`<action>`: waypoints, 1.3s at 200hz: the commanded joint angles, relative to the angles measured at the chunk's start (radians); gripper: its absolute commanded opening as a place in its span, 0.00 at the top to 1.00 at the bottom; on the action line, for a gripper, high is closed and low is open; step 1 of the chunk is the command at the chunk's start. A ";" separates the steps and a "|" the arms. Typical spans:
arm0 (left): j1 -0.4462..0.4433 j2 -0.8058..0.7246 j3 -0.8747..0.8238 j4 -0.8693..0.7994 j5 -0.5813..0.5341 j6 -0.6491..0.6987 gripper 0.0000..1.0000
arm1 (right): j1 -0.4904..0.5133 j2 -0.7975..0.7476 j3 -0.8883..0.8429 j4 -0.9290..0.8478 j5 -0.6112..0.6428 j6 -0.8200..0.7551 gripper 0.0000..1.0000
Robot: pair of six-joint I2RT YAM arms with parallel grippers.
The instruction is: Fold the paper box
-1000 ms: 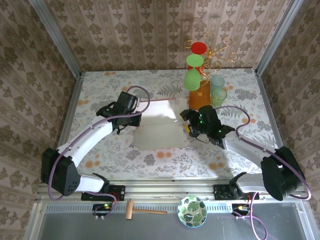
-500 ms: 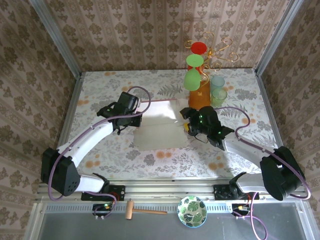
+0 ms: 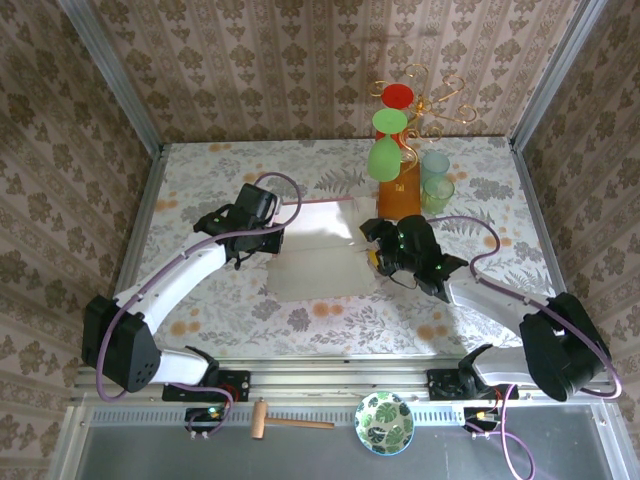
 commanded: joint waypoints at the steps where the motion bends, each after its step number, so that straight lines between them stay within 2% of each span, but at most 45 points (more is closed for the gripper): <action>1: -0.004 -0.012 0.001 -0.015 -0.005 -0.008 1.00 | 0.007 0.030 0.013 0.026 0.024 -0.022 0.25; 60: -0.009 -0.006 0.003 -0.014 -0.005 -0.005 1.00 | 0.007 0.070 0.069 0.069 0.031 -0.025 0.36; 155: -0.009 0.006 0.014 -0.007 -0.007 -0.006 1.00 | 0.012 0.143 0.128 0.047 -0.049 -0.053 0.39; 199: -0.008 0.017 0.021 0.003 0.001 -0.013 1.00 | 0.016 0.172 0.170 -0.004 -0.132 -0.141 0.46; 220: -0.006 0.026 0.027 0.008 0.004 -0.014 1.00 | 0.024 0.186 0.223 -0.102 -0.164 -0.222 0.46; 260: -0.007 0.046 0.050 0.009 0.007 -0.010 1.00 | 0.035 0.207 0.251 -0.176 -0.165 -0.265 0.49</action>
